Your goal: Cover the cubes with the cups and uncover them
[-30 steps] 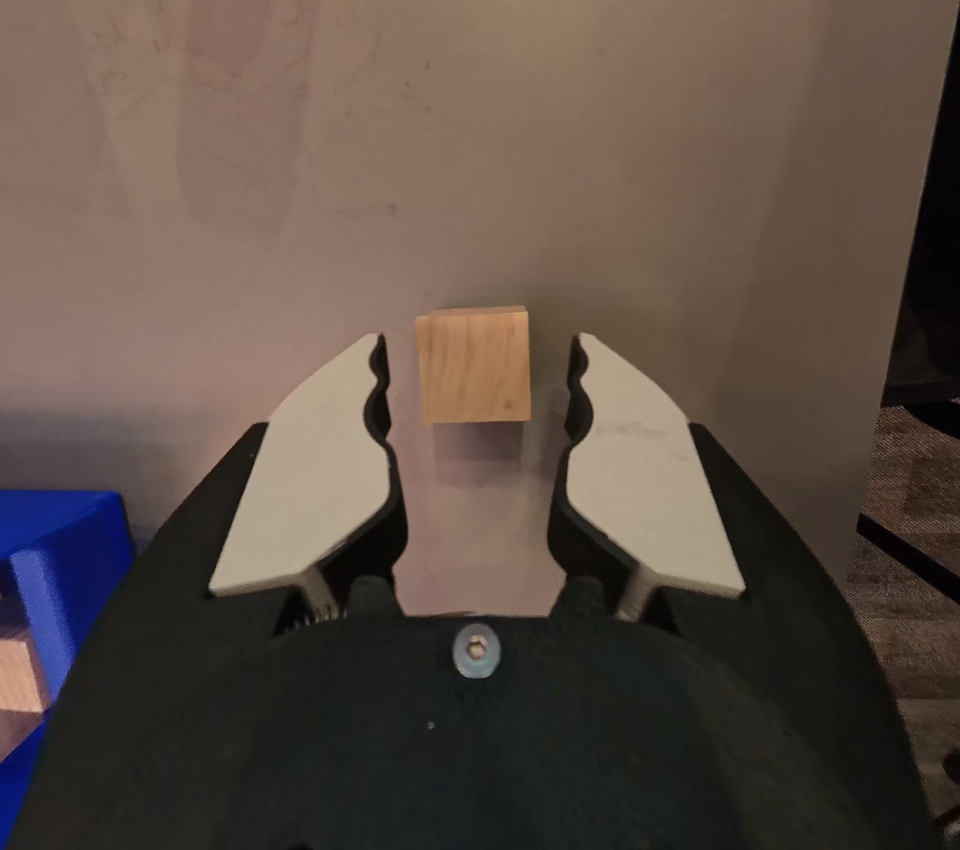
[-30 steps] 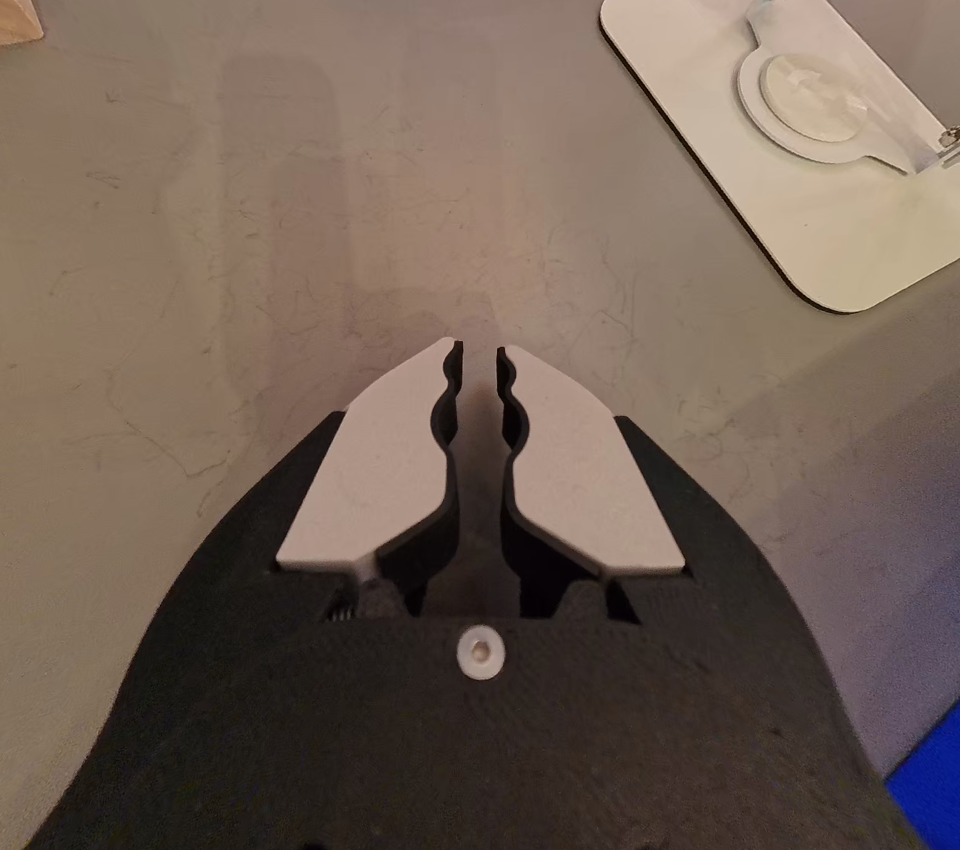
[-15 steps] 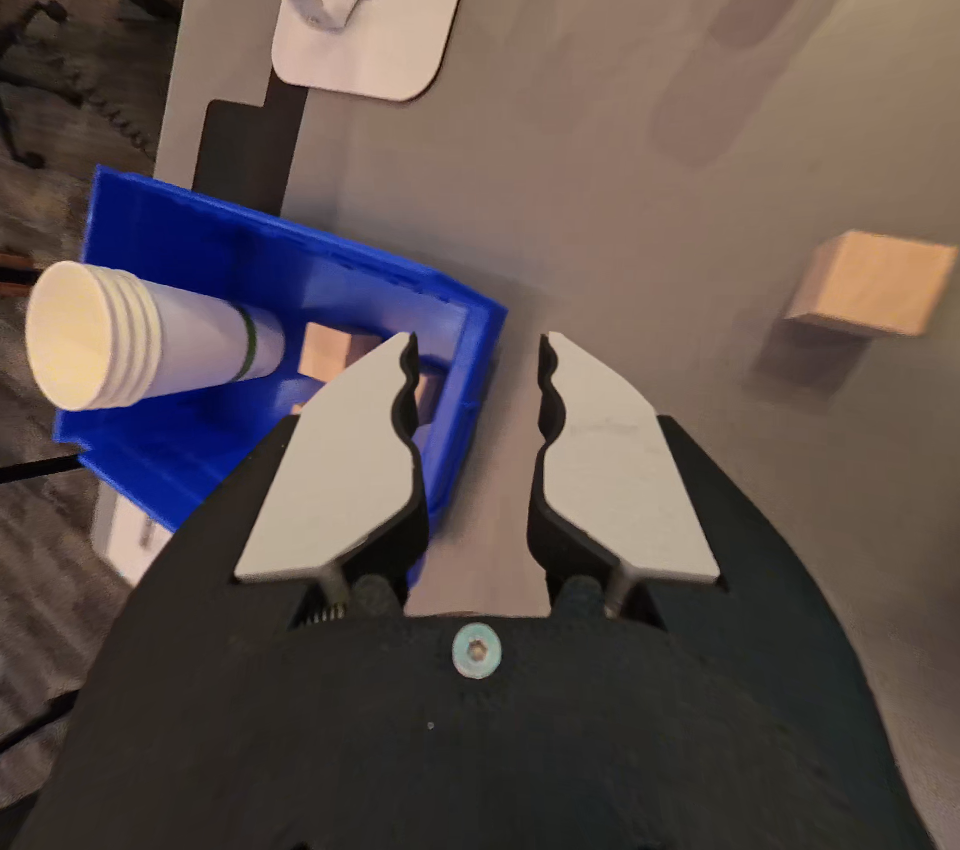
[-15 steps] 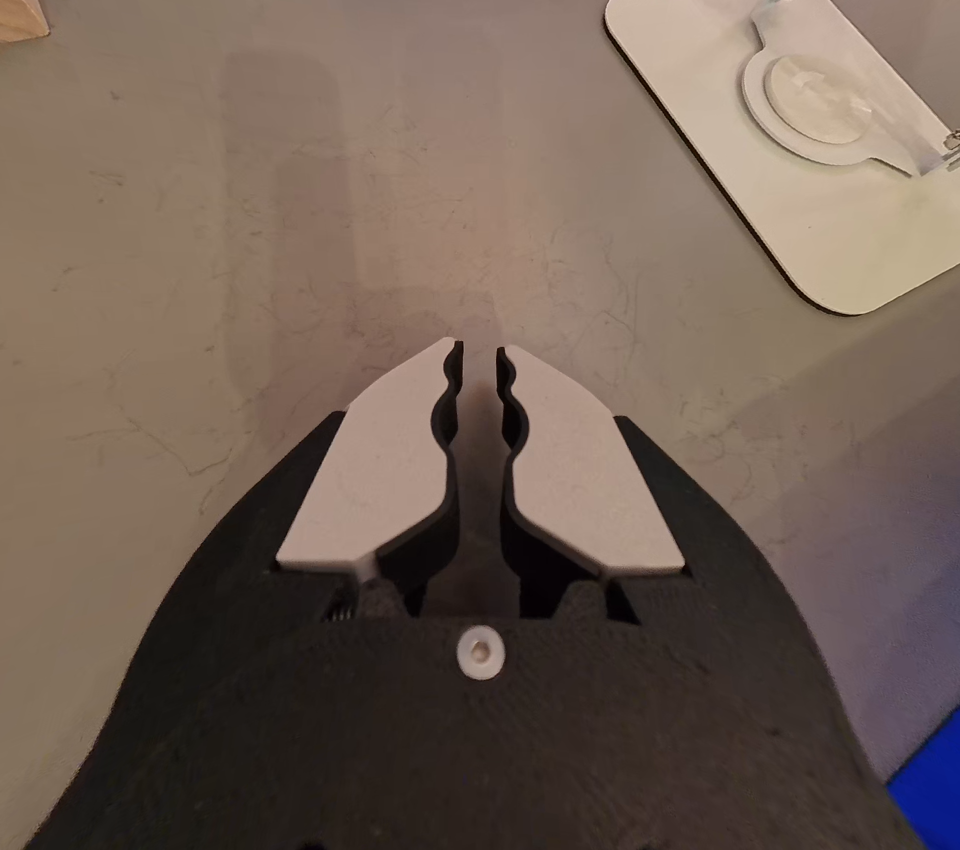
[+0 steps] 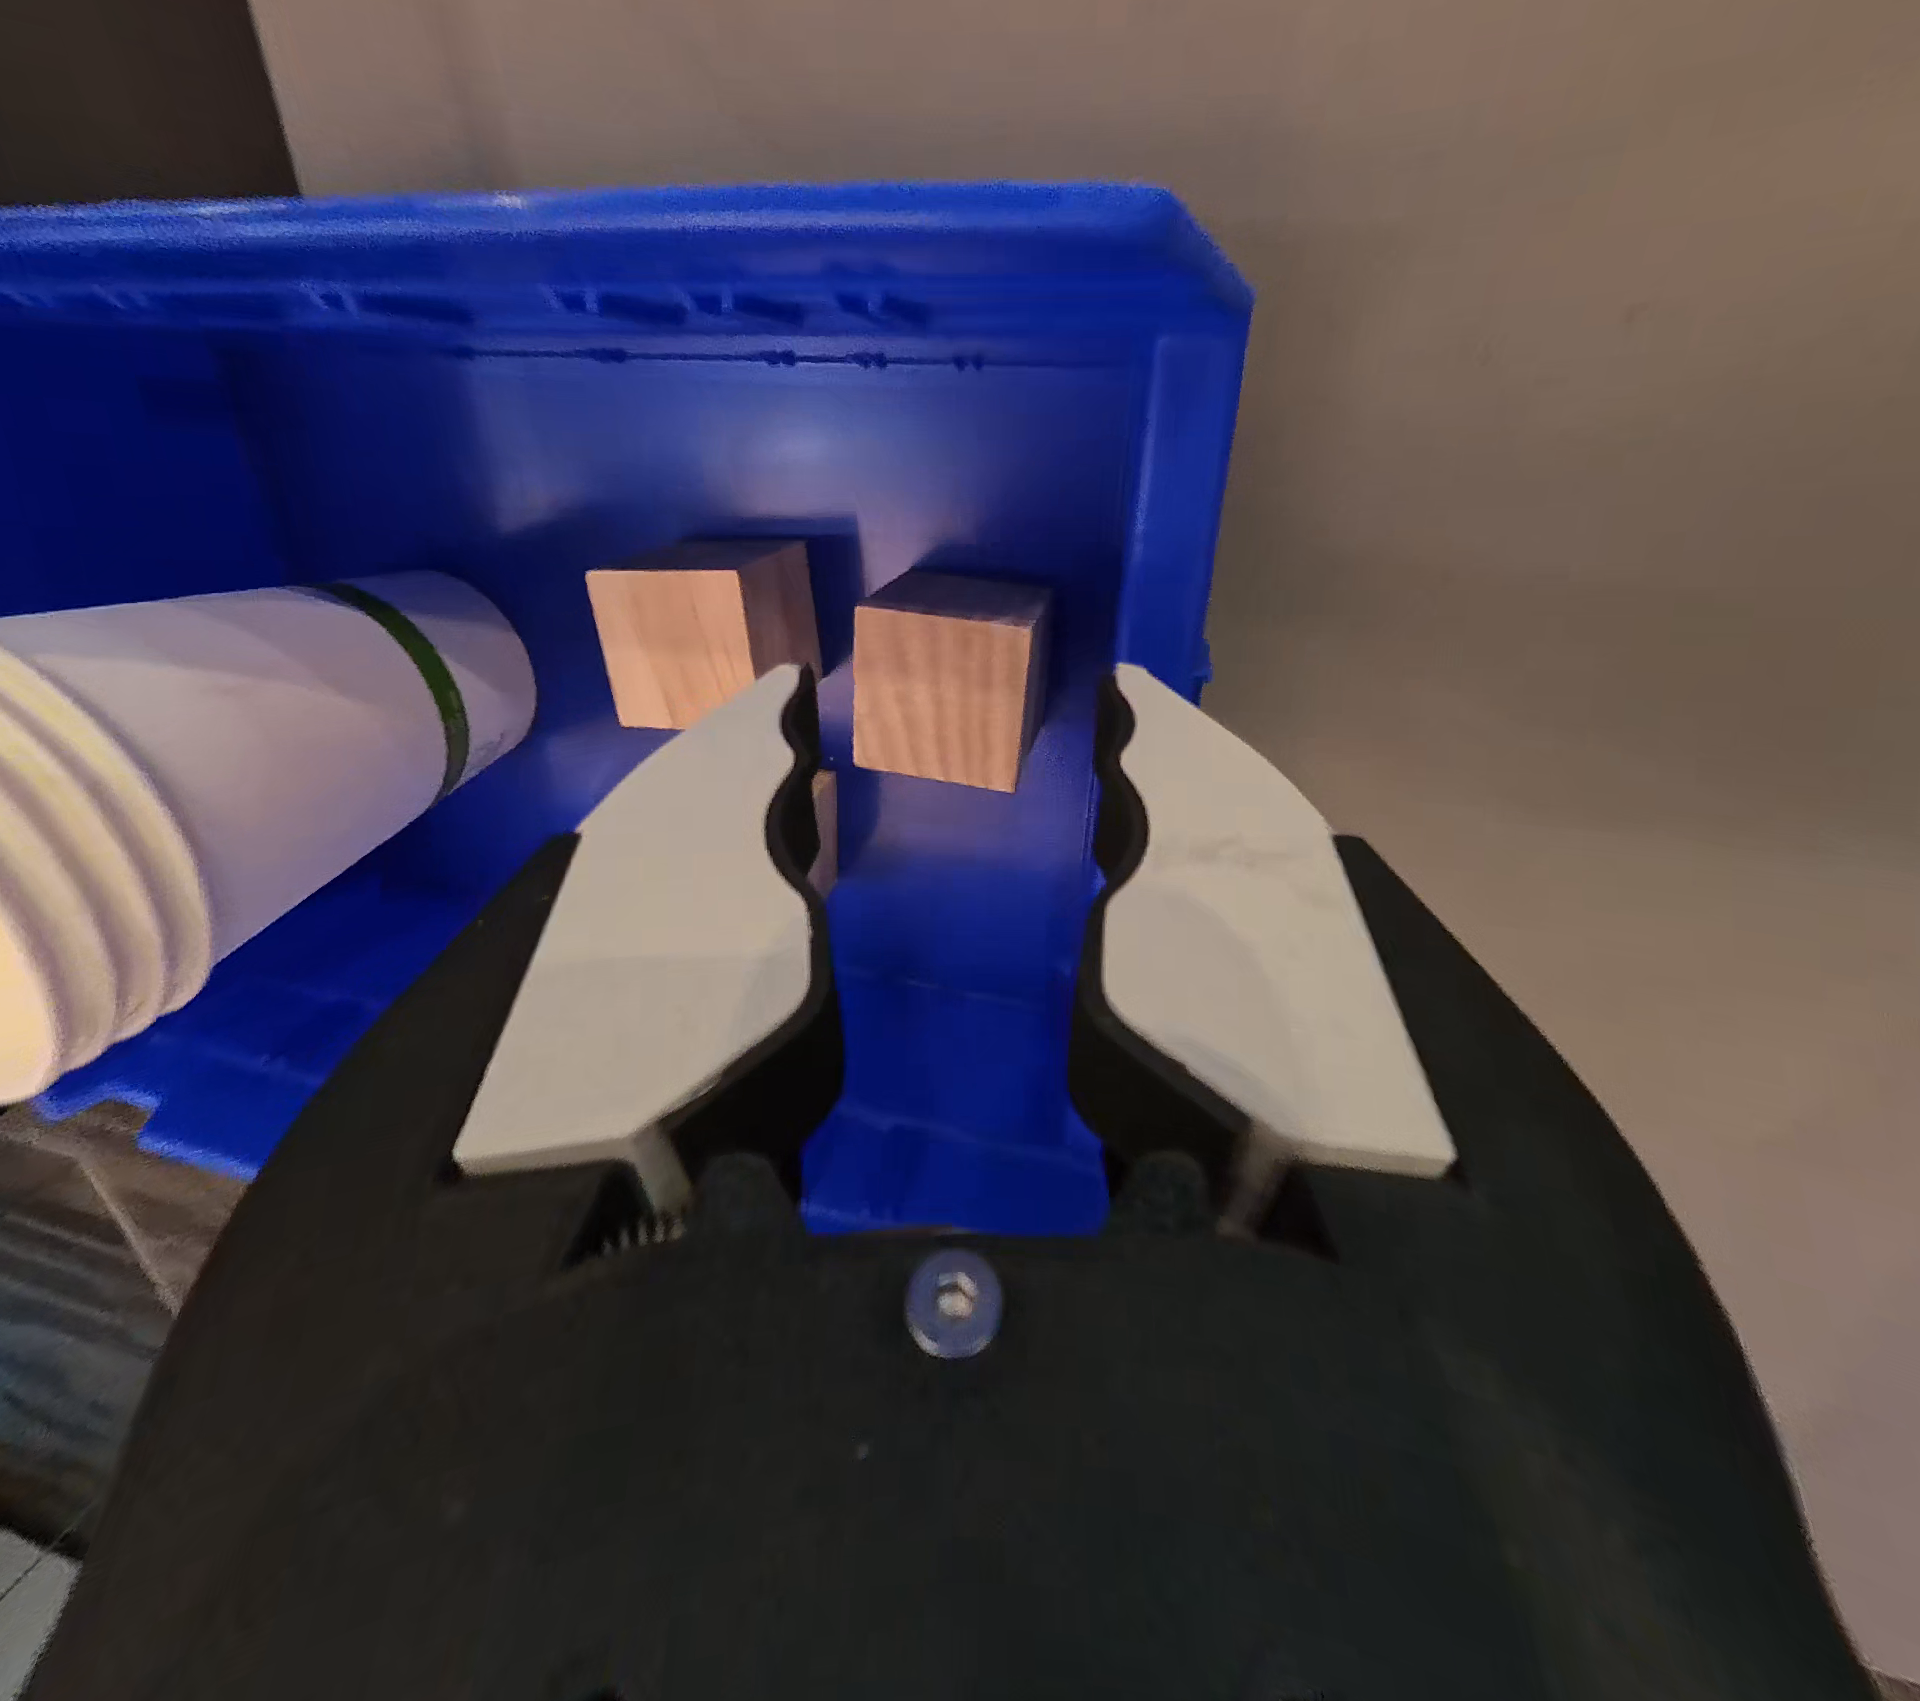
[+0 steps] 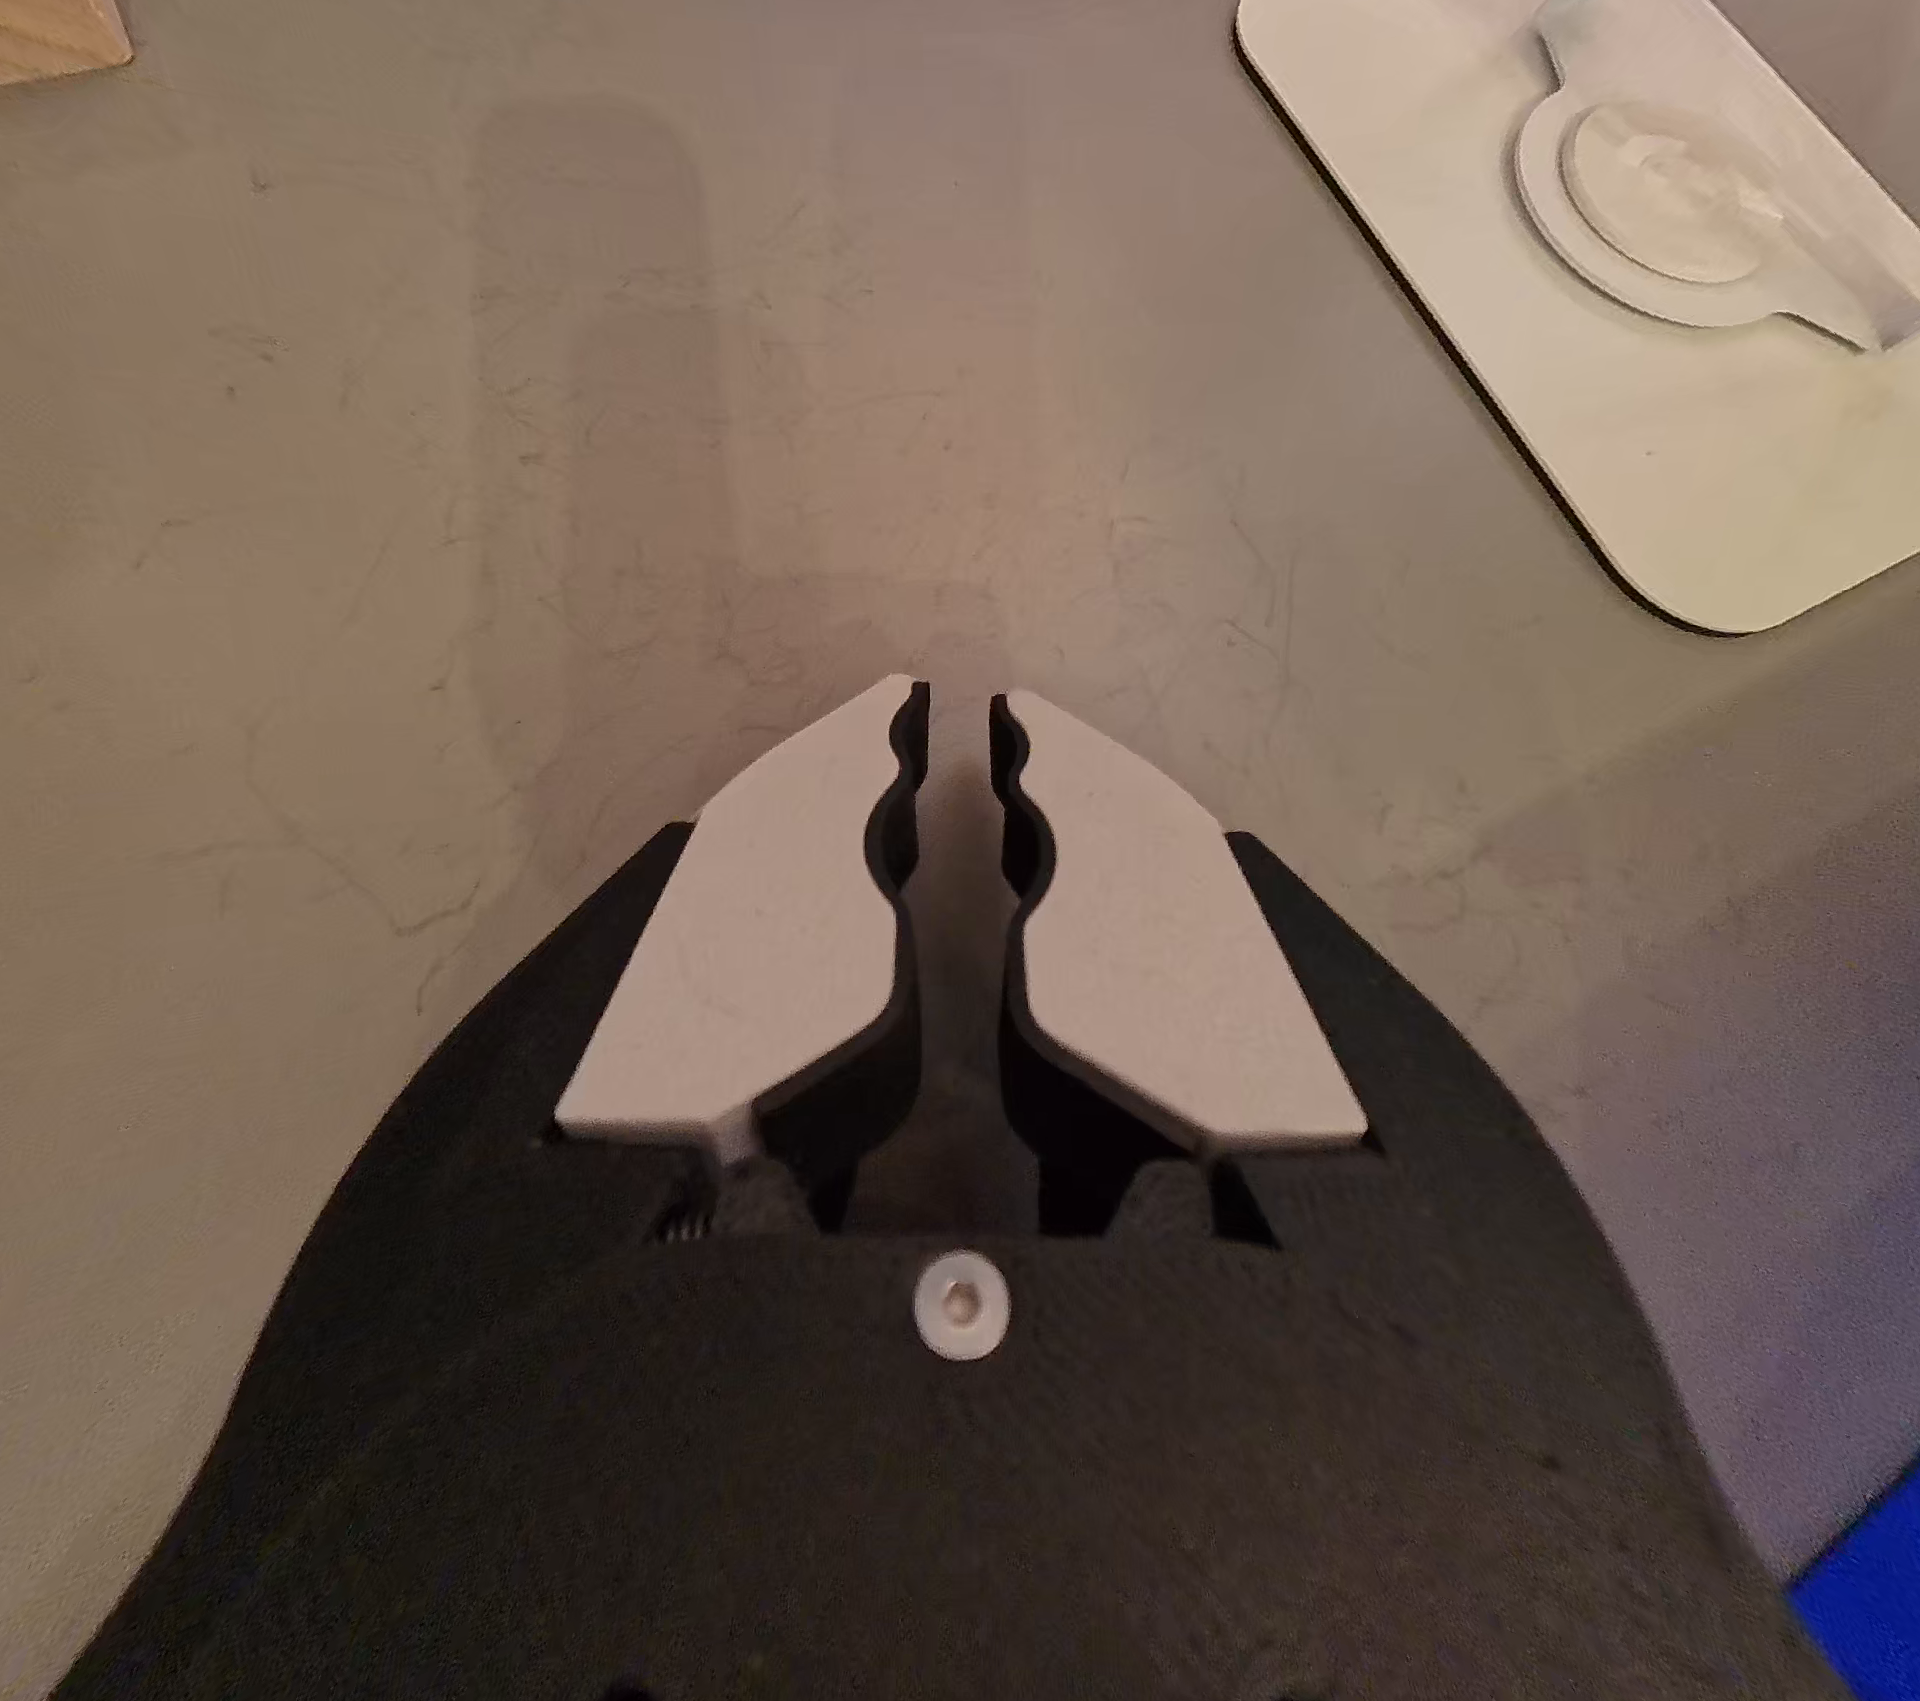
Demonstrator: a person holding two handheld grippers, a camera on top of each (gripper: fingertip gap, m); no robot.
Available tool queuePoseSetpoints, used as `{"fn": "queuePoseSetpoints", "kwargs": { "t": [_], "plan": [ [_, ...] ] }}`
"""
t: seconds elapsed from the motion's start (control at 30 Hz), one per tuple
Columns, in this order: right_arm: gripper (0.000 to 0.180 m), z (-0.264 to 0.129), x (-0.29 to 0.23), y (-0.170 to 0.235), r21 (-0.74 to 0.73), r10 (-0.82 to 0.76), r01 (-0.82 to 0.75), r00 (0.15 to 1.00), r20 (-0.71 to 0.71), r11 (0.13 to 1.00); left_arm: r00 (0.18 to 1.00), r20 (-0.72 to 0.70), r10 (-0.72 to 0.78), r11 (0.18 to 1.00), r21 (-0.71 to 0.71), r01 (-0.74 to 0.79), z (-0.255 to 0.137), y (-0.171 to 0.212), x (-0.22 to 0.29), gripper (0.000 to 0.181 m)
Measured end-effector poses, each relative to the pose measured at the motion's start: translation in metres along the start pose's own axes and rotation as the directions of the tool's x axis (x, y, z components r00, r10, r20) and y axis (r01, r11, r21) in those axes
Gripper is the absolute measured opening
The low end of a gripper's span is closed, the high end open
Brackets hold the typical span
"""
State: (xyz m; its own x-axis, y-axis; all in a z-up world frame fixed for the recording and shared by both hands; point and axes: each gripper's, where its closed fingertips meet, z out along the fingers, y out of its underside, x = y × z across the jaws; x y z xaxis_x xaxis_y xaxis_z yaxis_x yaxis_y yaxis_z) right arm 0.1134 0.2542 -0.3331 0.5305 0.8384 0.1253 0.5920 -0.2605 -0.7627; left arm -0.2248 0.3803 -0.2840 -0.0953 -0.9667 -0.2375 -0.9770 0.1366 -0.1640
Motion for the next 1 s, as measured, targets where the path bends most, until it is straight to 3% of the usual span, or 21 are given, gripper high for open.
{"fn": "queuePoseSetpoints", "kwargs": {
  "t": [0.17,0.73,0.87,1.0],
  "plan": [
    [0.01,0.001,0.0,0.001,-0.007,-0.003,0.003,1.0,0.004,1.0,0.998,-0.061,0.004,1.0,-0.008,-0.005,0.012,0.009,-0.002,0.056],
    [0.01,0.001,-0.002,0.001,-0.009,-0.01,0.01,1.0,0.016,1.0,0.978,-0.204,-0.033,0.999,-0.032,0.027,0.04,0.023,-0.002,0.042],
    [0.01,0.001,-0.002,0.001,-0.009,-0.013,0.013,1.0,0.013,1.0,0.99,-0.132,-0.055,0.998,-0.014,0.054,0.021,0.019,-0.007,0.042],
    [0.012,0.0,-0.003,0.0,0.001,-0.03,0.03,1.0,0.005,1.0,0.996,-0.027,-0.079,0.996,-0.04,0.078,-0.021,0.008,-0.002,0.042]
  ]
}}
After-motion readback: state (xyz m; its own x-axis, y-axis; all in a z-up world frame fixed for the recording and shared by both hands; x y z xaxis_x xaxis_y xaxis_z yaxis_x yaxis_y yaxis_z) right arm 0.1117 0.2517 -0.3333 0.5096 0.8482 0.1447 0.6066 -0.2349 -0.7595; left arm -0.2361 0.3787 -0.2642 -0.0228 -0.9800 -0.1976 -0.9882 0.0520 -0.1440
